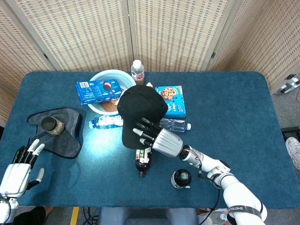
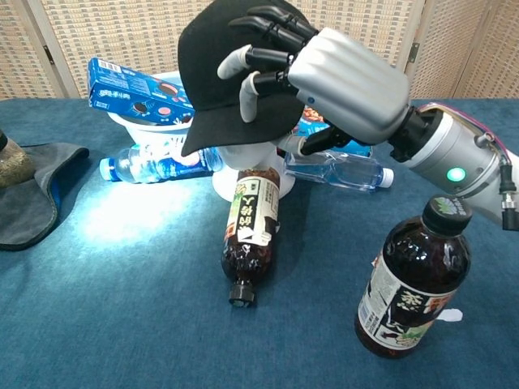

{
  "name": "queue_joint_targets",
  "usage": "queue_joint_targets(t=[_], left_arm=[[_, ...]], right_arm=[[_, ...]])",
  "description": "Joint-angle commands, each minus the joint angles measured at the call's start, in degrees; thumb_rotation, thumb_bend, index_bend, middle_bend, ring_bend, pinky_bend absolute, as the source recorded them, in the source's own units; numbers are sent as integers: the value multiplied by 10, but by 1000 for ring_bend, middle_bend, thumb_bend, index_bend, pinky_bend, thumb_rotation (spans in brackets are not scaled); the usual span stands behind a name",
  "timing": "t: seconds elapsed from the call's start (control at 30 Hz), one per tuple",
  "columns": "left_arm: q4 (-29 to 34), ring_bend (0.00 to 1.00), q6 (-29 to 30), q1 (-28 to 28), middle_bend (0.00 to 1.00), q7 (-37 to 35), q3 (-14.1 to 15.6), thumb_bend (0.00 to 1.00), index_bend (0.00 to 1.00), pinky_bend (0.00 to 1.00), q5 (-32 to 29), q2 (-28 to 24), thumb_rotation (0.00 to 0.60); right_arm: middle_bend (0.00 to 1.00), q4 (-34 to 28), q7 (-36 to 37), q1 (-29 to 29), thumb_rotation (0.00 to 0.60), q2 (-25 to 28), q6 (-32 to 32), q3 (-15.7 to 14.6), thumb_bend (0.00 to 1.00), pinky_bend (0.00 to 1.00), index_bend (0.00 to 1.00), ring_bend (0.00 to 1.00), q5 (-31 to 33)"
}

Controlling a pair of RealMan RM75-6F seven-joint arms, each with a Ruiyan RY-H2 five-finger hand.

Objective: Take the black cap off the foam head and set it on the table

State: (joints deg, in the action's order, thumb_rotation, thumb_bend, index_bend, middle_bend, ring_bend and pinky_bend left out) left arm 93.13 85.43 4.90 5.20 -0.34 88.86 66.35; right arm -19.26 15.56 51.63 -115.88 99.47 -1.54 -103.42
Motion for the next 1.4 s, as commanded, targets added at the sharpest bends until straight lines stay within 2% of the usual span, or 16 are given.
queue_joint_targets(t=[0.03,0.2,0.33,0.77,1.07,1.4], left_arm=[[0,0,0,0,0,0,0,437,0,0,0,0,600],[0,0,-1,1,0,-1,0,437,0,0,0,0,600],[0,0,-2,2,0,-2,0,437,0,0,1,0,600],[-2,0,-2,3,0,-5,1,437,0,0,4,0,600],[-3,0,1,0,0,-6,2,438,0,0,4,0,600],[-5,0,3,-1,0,-11,2,437,0,0,3,-1,600]], right_arm=[[273,-3,-1,3,600,3,6,3,502,0,645,52,3],[295,-10,1,9,600,7,11,13,508,0,685,67,13],[300,-24,0,24,600,11,14,37,507,0,697,70,32],[346,-74,-27,65,600,32,3,86,507,0,803,86,65],[353,-95,-44,96,600,39,-13,133,507,0,829,88,97],[353,-123,-37,118,600,57,20,186,507,0,829,88,126]])
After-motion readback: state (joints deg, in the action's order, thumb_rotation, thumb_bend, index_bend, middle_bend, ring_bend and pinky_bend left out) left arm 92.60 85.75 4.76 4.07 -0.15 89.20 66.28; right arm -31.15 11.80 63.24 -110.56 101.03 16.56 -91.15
